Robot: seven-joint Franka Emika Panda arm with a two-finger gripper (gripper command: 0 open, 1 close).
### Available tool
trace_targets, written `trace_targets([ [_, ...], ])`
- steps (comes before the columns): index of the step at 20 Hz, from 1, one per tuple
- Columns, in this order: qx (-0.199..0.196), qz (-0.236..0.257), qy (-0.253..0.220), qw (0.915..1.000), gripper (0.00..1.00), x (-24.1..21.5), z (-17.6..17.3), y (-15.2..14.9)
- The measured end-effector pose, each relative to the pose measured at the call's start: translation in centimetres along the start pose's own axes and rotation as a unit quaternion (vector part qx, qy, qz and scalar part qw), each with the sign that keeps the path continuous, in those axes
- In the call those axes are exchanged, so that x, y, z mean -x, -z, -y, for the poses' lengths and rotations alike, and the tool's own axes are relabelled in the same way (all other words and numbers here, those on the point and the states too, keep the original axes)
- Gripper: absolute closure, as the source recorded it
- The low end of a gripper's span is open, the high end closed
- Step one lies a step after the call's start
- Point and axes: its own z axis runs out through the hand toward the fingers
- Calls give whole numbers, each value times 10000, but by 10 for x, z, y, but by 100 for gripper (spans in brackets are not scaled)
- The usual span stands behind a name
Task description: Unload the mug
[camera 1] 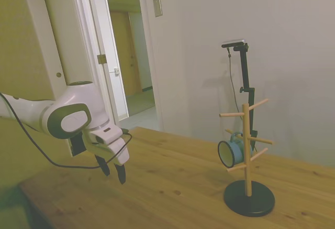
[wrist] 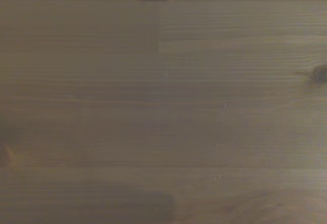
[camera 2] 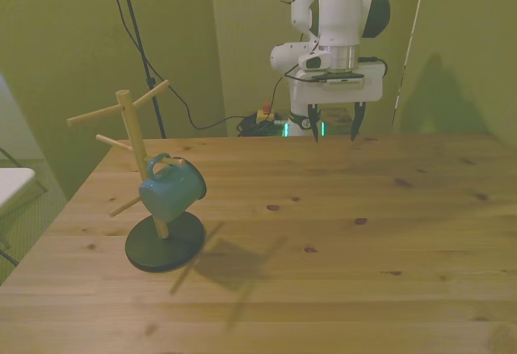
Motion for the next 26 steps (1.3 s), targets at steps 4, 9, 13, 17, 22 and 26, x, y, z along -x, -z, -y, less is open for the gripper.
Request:
trace_targets([
  [4,-163,-199,18,9997,0,-8,2,4],
  [9,-419,-1099,-359,9924,0,-49,-4,11],
  [13,-468,-1734,-778,9807,0,-81,-9,11],
  [17,-573,-2145,-1131,9685,0,-129,-7,15],
  [22,-584,-2274,-1191,9647,0,-171,14,6],
  [26,-596,-2721,-1390,9503,0,-187,23,0],
])
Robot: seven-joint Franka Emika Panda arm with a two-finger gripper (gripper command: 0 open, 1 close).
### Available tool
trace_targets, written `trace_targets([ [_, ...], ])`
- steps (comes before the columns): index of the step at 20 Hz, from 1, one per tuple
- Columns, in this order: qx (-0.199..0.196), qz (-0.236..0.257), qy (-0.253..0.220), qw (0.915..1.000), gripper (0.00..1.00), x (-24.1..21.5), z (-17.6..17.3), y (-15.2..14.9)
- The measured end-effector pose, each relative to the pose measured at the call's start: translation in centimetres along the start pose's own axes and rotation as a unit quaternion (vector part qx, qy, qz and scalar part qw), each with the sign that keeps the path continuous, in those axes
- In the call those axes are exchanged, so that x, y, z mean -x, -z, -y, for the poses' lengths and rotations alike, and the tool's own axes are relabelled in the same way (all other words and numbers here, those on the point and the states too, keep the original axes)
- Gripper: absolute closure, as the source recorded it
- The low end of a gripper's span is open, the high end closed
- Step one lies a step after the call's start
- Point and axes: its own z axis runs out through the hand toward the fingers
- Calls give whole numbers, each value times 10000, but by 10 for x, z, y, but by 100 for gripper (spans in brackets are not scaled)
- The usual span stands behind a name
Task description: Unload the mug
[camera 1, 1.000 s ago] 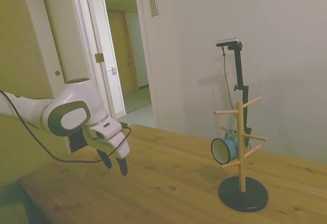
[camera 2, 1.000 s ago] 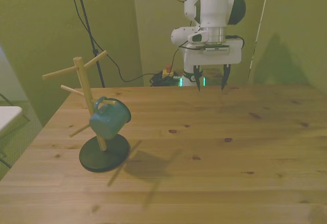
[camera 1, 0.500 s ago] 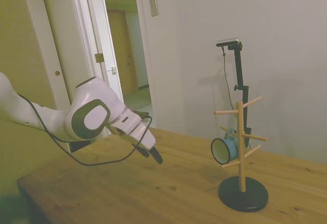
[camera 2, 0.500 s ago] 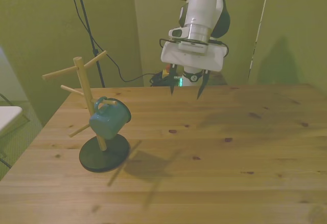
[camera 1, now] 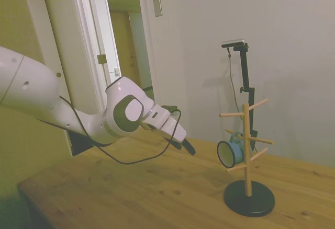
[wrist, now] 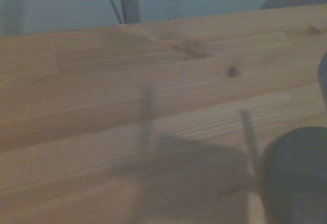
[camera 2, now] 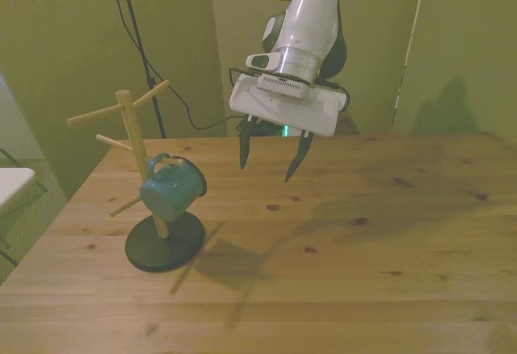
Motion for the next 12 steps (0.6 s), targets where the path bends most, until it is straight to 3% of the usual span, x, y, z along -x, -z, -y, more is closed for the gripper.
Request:
trace_targets([
  [5,-55,-528,-326,9981,0,-14,6,-6],
  [12,-47,-859,-667,9941,0,-36,11,-31],
])
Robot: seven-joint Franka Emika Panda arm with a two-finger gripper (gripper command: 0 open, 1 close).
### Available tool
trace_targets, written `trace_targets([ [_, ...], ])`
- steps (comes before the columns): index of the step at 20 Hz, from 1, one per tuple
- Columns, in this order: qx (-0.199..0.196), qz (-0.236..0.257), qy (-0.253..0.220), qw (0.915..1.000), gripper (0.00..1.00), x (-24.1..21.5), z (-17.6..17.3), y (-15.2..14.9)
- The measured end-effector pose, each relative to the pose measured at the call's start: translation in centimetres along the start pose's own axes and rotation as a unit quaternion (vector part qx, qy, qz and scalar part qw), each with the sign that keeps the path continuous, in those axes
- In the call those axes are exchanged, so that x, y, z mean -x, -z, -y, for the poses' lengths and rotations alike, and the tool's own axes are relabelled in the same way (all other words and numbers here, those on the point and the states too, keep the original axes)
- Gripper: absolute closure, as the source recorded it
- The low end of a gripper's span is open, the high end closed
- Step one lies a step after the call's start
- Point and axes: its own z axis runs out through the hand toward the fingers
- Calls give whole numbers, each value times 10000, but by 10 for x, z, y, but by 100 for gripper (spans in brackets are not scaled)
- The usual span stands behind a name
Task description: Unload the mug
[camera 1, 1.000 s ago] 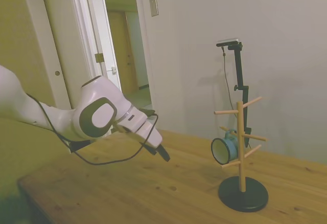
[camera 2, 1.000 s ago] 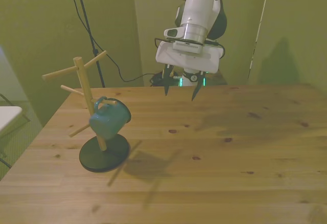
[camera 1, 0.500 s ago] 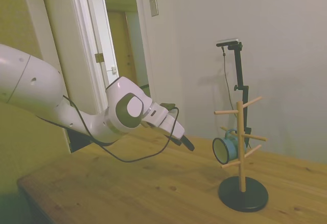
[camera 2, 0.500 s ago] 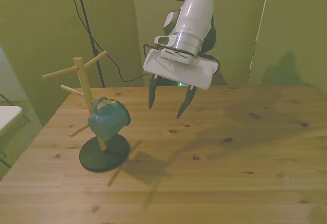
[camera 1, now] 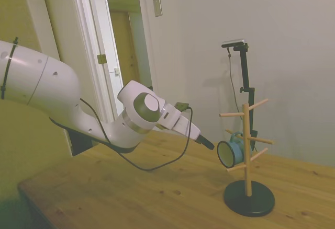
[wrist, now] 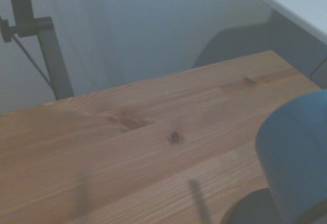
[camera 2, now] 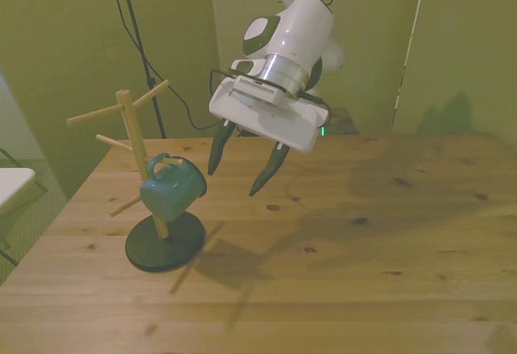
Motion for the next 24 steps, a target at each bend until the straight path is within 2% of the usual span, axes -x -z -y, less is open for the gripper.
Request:
trace_targets([
  [12,-10,-297,-223,9993,0,-14,-1,-15],
  [24,22,-555,-332,9979,0,-17,-3,-48],
])
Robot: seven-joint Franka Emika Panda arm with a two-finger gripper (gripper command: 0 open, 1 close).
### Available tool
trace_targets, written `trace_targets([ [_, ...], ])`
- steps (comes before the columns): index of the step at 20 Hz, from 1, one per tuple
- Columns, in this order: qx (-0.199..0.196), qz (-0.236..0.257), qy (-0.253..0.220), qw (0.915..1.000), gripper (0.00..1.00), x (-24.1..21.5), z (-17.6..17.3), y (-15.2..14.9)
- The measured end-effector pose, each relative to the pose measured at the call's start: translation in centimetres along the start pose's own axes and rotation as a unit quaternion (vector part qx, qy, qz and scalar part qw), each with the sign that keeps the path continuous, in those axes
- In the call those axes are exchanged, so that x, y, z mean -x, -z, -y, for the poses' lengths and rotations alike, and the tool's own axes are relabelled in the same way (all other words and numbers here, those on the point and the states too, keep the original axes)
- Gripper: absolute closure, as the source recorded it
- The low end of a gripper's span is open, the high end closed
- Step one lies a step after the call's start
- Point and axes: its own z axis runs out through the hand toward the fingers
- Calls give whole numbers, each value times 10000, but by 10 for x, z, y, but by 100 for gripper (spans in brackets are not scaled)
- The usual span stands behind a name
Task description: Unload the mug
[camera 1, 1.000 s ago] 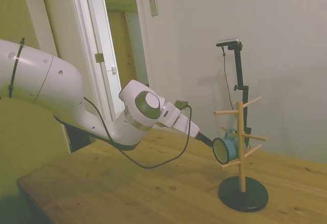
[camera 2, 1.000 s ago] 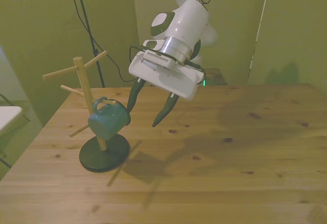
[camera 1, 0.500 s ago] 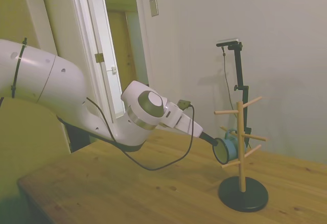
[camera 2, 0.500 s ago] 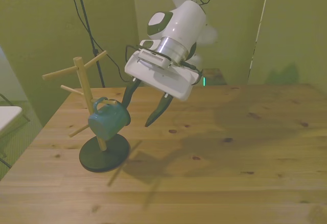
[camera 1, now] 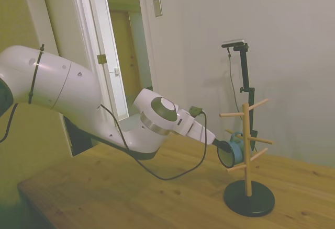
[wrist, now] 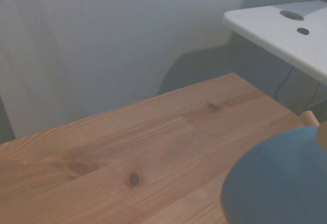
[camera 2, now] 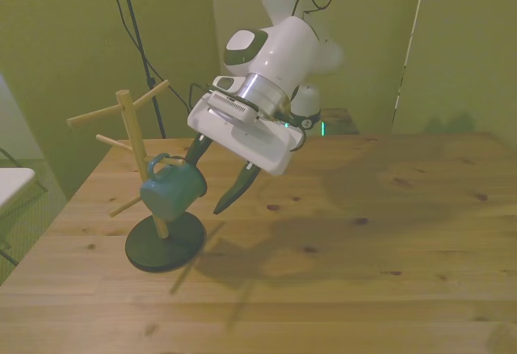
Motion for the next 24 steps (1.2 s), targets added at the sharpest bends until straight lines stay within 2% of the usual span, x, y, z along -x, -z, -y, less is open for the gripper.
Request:
trace_targets([
  [3,5,-56,-18,10000,0,0,0,-7],
  [4,10,-65,-32,10000,100,0,-1,-9],
  [24,65,-105,-63,9999,100,-6,-5,-16],
])
